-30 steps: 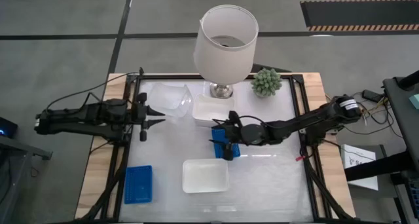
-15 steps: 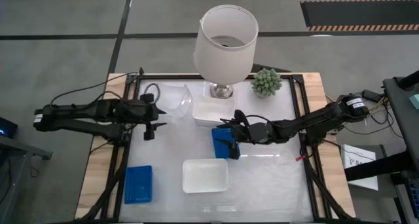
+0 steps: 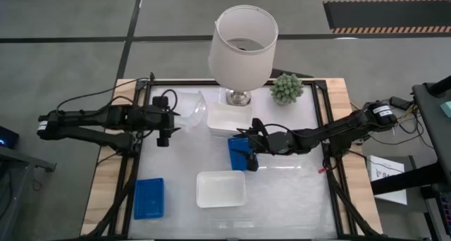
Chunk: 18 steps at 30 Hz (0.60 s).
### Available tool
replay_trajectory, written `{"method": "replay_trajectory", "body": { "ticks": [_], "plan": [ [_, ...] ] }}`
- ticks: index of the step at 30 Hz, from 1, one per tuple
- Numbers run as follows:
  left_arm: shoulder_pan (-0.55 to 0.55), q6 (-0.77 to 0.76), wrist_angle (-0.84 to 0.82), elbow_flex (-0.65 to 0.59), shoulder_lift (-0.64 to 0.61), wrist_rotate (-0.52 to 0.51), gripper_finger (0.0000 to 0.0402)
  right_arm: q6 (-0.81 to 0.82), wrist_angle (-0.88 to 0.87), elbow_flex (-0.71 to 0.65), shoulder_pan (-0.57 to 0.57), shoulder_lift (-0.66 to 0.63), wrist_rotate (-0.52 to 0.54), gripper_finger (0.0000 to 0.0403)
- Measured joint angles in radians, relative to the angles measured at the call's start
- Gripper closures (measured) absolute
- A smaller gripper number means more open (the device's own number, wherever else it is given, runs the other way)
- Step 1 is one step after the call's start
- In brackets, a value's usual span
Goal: Stack baskets by color
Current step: Stack the transparent bin into the upper left transparent bin
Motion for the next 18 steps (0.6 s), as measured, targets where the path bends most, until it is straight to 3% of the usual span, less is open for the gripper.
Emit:
{"method": "replay_trajectory", "body": {
  "ticks": [12,18],
  "plan": [
    [0.055,0.05,0.001,-0.013,0.039,0.001,0.0184,-0.004,-0.003,-0.002,0.0,0.0,0.0,0.017],
    [0.056,0.089,0.001,-0.012,0.069,0.001,0.0237,0.014,-0.015,-0.002,0.0,0.0,-0.003,0.017]
  ]
}}
